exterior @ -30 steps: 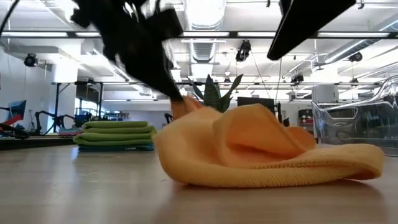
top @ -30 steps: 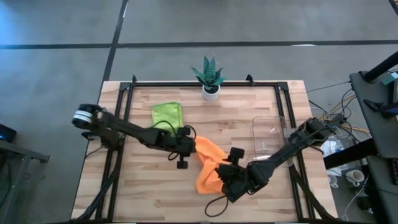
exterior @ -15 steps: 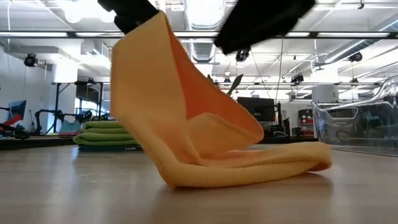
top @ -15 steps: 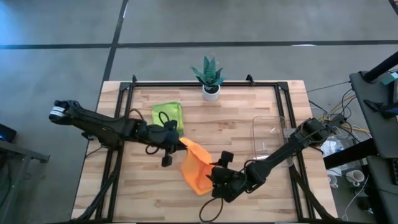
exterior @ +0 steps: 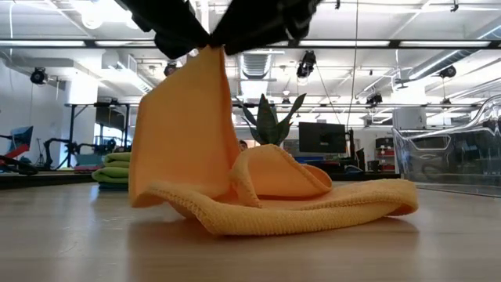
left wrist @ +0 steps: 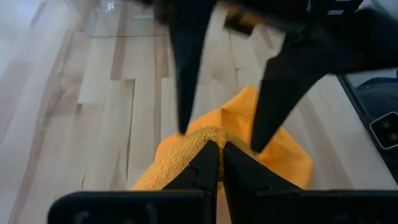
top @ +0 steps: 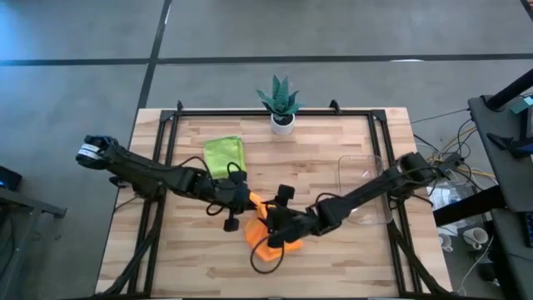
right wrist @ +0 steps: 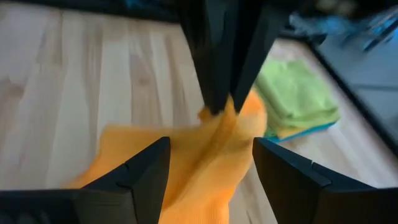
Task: Fold microfiber towels
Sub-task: Fold the orange towel on the table
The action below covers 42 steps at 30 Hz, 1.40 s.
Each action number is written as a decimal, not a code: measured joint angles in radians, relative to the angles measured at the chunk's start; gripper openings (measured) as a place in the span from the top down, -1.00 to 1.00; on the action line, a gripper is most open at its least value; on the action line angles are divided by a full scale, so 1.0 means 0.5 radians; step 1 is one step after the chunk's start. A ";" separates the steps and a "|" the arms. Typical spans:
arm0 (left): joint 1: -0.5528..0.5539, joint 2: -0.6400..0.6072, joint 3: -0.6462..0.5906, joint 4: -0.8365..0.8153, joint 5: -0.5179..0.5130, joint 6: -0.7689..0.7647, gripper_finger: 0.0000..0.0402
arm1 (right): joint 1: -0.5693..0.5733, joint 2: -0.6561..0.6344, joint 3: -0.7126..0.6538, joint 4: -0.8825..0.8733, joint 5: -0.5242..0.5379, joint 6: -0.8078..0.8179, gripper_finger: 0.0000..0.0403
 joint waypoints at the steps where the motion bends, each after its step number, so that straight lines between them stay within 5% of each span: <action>1: 0.000 0.000 0.001 0.003 -0.001 0.001 1.00 | -0.019 0.002 -0.011 -0.007 -0.038 0.011 -0.12; 9: 0.002 -0.014 -0.013 -0.011 0.138 0.049 1.00 | -0.116 0.002 -0.034 -0.080 -0.099 0.010 0.00; 23: -0.002 -0.014 -0.015 -0.281 0.200 0.075 0.88 | -0.136 -0.011 -0.035 -0.206 -0.270 0.058 0.91; 36: -0.016 -0.014 -0.176 -0.471 0.135 -0.375 0.28 | -0.138 -0.029 -0.007 -0.298 -0.271 0.267 0.81; 42: -0.155 -0.001 -0.416 -0.355 0.434 -0.905 0.27 | -0.179 -0.049 -0.005 -0.337 -0.312 0.701 0.82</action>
